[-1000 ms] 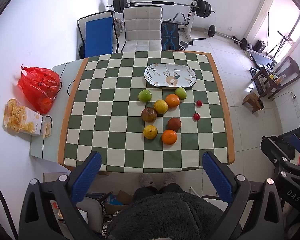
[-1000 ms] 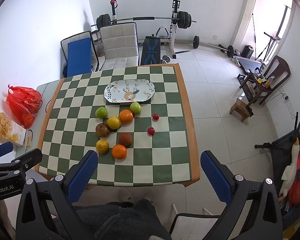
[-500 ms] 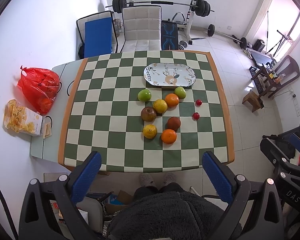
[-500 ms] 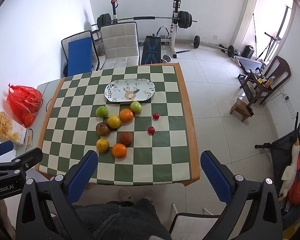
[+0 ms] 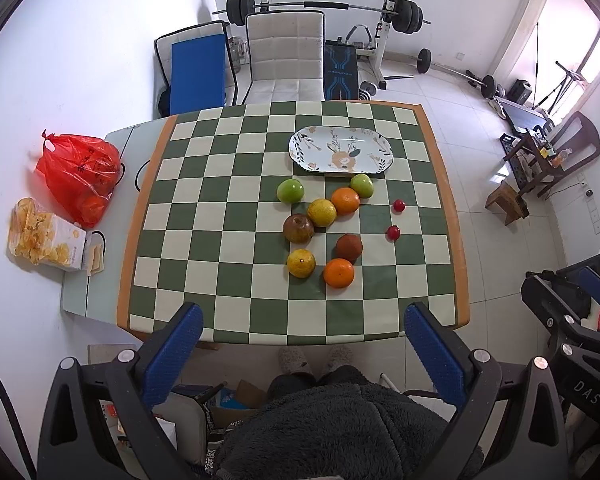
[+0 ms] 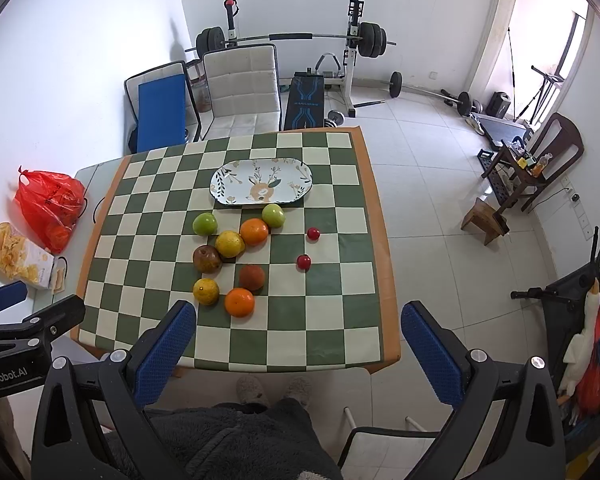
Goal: Organize fruits
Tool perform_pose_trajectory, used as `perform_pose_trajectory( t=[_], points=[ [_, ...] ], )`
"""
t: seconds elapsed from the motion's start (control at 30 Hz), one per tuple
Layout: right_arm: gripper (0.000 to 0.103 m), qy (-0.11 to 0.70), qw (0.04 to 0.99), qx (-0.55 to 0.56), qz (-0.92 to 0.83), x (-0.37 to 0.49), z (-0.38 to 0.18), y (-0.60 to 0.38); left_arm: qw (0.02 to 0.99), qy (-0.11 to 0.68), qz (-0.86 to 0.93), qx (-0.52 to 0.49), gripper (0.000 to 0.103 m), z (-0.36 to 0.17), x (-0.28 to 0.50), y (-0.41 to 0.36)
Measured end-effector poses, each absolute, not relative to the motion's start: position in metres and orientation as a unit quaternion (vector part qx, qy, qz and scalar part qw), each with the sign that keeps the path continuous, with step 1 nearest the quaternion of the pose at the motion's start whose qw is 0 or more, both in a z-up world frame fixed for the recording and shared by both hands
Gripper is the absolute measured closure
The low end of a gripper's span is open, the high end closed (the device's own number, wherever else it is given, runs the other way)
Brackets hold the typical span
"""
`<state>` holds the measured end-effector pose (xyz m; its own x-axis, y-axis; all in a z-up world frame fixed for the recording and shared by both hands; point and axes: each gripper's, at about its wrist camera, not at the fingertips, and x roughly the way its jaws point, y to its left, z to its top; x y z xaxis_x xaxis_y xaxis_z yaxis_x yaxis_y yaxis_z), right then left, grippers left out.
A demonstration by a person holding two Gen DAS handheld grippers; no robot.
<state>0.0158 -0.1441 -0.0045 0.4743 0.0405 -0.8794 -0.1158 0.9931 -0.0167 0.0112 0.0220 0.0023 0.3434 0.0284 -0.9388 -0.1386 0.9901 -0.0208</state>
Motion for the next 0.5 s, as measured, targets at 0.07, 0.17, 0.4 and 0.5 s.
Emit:
perform_pose_trajectory(
  t=[0.07,0.17,0.4,0.5],
  points=[
    [0.0,0.511,0.858,-0.036,0.046,0.0154,-0.0041,-0.1443,0.818,0.57,0.051,-0.048,0.0,0.0027,0.0117,0.0239],
    [0.0,0.51,0.858,-0.037,0.046,0.0155,-0.0044,-0.1445,0.819,0.57,0.051,-0.048,0.0,0.0024,0.0117,0.0227],
    [0.0,0.511,0.858,-0.035,0.045,0.0158,-0.0062,-0.1435,0.819,0.57,0.051,-0.049,0.0,0.0027,0.0117,0.0218],
    [0.0,0.509,0.859,-0.03,0.047,0.0201,-0.0038,-0.1415,0.827,0.556,0.061,-0.045,0.0,0.0042,0.0156,0.0291]
  ],
)
